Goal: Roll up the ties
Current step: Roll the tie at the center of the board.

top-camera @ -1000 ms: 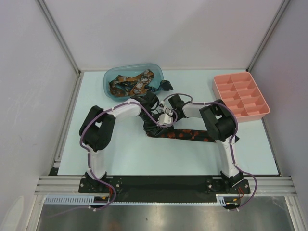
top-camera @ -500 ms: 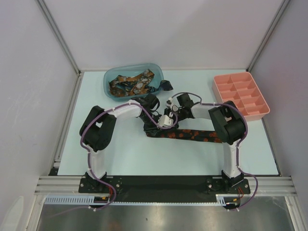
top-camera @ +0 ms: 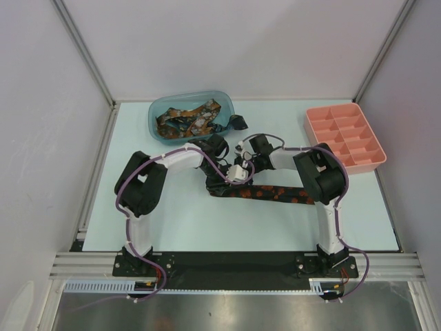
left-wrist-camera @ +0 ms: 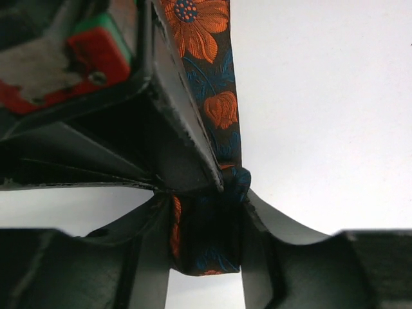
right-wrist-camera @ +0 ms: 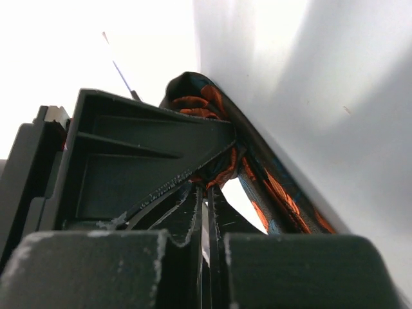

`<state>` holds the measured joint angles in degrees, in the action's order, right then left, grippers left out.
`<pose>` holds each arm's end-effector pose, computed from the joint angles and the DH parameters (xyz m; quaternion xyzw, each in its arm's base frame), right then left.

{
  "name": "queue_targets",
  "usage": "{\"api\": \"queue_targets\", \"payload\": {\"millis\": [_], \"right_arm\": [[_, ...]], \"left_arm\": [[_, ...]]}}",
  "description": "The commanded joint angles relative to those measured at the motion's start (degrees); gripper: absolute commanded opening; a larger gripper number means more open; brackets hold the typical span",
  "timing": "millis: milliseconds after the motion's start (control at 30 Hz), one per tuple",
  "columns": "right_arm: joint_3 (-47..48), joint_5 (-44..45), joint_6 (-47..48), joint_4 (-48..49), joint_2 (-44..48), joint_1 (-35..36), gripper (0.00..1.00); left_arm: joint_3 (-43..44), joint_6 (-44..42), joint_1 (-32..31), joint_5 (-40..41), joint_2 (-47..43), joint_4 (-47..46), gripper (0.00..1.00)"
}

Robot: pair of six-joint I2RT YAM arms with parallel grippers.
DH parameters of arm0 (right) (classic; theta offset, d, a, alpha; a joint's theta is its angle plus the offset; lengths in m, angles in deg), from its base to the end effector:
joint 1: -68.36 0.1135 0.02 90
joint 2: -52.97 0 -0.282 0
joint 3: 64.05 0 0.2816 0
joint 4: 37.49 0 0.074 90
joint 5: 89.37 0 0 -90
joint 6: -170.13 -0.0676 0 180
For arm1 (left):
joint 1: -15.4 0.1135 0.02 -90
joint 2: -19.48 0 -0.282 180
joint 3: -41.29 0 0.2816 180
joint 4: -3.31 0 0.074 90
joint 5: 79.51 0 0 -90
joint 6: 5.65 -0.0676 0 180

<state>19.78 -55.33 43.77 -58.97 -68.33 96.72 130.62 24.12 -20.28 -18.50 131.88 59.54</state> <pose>0.3673 0.2619 0.0873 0.0659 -0.8576 -0.5084 0.0423 0.3150 -0.2665 0.1331 0.7315 0.6282 -0.2243 0.1412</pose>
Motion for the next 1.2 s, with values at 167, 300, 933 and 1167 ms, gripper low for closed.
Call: {"api": "queue_targets", "payload": {"millis": [167, 300, 933, 1167], "right_arm": [[2.3, 7.7, 9.55, -9.19, -0.78, -1.38, 0.0], [2.83, 10.34, 13.58, -11.66, -0.96, -1.99, 0.0], [1.51, 10.97, 12.63, -9.56, -0.26, -1.46, 0.0], [0.19, 11.23, 12.28, -8.85, 0.62, -1.64, 0.0]], "left_arm": [[-1.1, 2.74, 2.62, -3.87, -1.56, -0.5, 0.68], [-1.1, 4.15, 3.95, -5.36, -3.32, -1.29, 0.76], [5.84, 10.13, -0.7, -10.03, -0.17, -2.26, 0.5], [6.55, 10.39, -3.25, -8.45, 2.91, -1.21, 0.47]]}}
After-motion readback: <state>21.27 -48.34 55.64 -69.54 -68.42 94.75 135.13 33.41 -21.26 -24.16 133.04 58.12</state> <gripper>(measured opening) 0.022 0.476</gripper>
